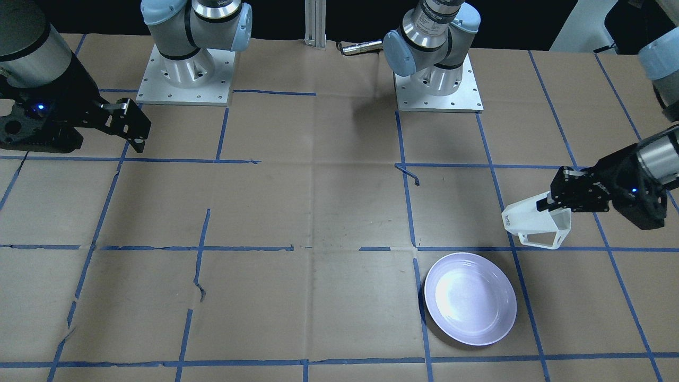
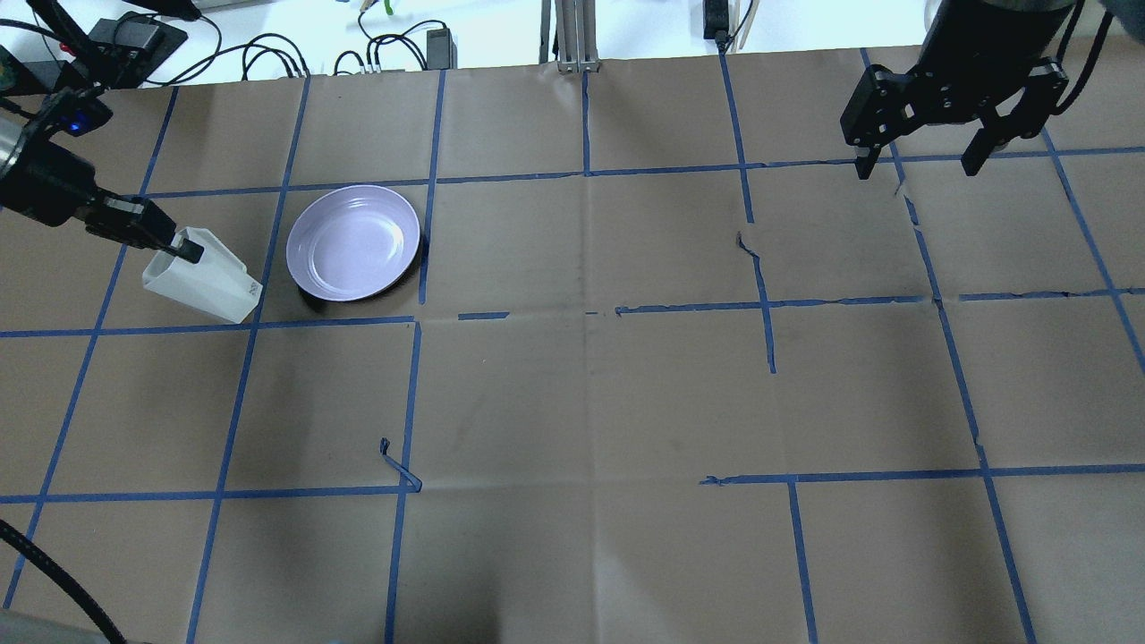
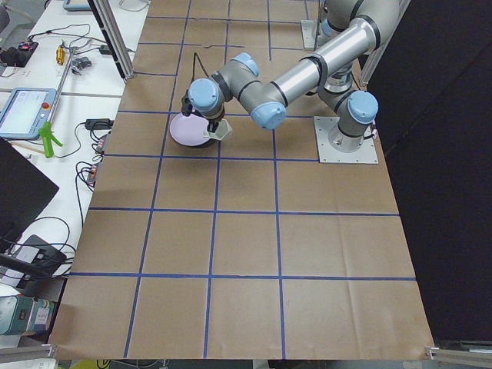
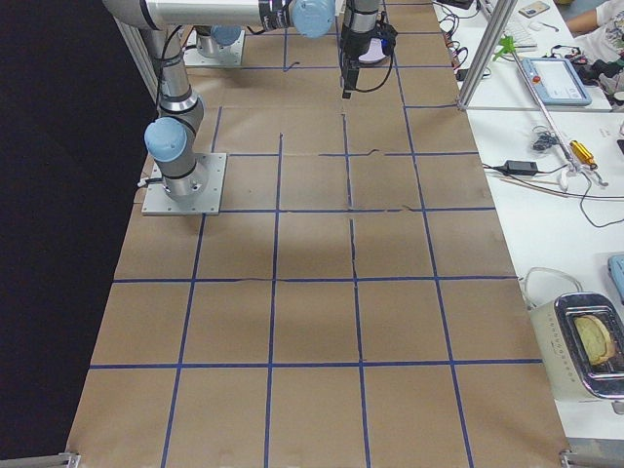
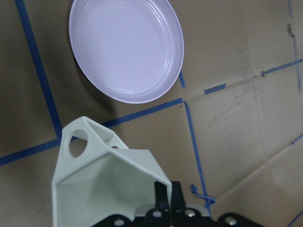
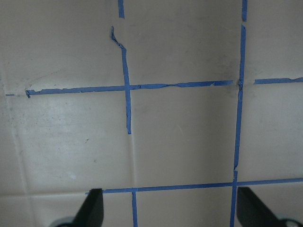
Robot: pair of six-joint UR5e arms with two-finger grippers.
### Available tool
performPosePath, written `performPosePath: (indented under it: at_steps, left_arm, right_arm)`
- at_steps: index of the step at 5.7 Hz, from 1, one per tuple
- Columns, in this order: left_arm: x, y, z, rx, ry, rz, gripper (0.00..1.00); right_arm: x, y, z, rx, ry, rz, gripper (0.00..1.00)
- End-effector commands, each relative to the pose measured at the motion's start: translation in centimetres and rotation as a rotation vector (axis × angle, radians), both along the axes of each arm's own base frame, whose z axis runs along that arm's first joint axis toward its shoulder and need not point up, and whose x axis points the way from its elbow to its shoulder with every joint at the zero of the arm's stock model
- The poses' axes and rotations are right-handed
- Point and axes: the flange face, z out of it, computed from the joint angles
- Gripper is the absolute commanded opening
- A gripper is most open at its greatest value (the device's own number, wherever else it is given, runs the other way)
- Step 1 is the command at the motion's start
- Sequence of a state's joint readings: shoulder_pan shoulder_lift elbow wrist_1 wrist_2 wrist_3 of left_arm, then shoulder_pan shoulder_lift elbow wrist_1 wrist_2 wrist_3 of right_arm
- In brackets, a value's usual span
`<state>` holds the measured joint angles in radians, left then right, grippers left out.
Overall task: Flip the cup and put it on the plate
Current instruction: 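Carry the upright mug over the plate with the left gripper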
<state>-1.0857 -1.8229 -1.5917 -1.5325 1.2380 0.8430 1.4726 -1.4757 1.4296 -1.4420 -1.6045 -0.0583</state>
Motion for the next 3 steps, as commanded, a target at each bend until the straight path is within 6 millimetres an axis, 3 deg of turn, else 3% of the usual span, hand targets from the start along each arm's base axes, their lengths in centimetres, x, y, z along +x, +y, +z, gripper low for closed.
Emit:
performPosePath:
  at_steps: [1,3]
  left_arm:
    - [-8.3,-3.2,-0.7,-0.116,-0.142,-0.11,0.0]
    - [-16.1,-6.1,-3.6,-0.213,-0.29,-0.185,0.0]
  right_arm:
    - [0.0,0.0,0.0,0.0,0.0,0.0,1.0]
    - [0.0,0.0,0.0,0.0,0.0,0.0,1.0]
